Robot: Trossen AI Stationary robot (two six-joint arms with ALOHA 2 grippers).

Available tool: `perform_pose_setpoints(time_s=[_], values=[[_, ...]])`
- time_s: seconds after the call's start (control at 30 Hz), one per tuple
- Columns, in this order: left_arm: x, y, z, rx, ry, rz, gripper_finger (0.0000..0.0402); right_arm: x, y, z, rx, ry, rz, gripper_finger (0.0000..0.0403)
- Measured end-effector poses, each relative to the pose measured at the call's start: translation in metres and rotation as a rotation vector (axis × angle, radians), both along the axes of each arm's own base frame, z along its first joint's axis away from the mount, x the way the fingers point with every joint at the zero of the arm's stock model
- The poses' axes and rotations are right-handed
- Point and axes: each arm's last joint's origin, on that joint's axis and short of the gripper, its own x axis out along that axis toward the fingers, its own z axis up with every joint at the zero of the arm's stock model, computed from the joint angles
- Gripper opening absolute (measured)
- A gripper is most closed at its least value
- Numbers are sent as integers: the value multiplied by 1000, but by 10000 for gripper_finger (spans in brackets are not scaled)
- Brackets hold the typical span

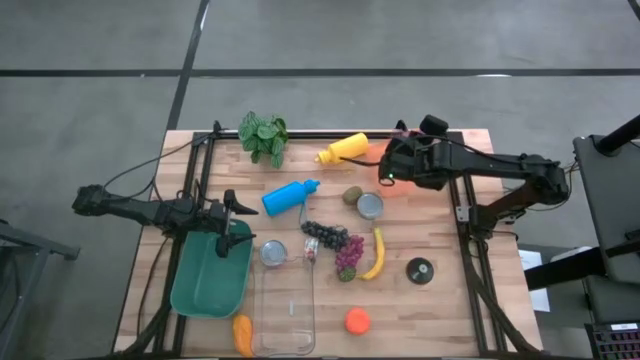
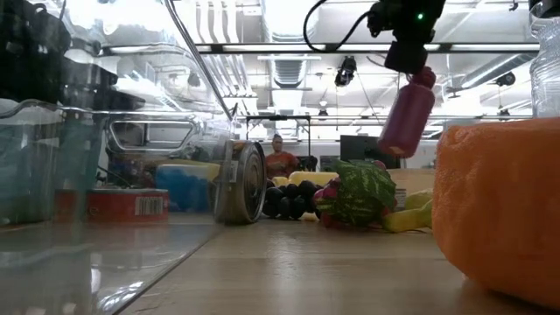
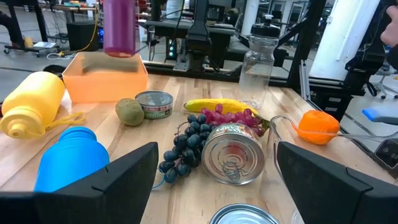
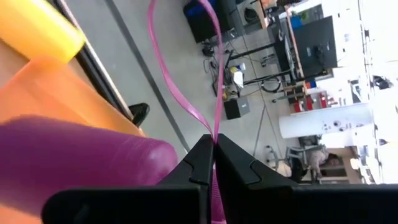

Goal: Pick & Place Food Item
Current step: Put the purple tumbler into the orange bin

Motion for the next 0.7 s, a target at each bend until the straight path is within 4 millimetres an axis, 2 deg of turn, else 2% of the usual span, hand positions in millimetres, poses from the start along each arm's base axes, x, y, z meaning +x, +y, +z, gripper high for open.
perform_pose_setpoints(time_s=[0.23,0.43,0.7], values=[[0,0,0,0,0,0,336,8,-27,-3,0,29,-30,8],[0,0,0,0,0,0,336,23,-52,-2,34,-54,10,8],[0,0,0,0,1,0,336,25,-80,-9,88,-89,0,8]])
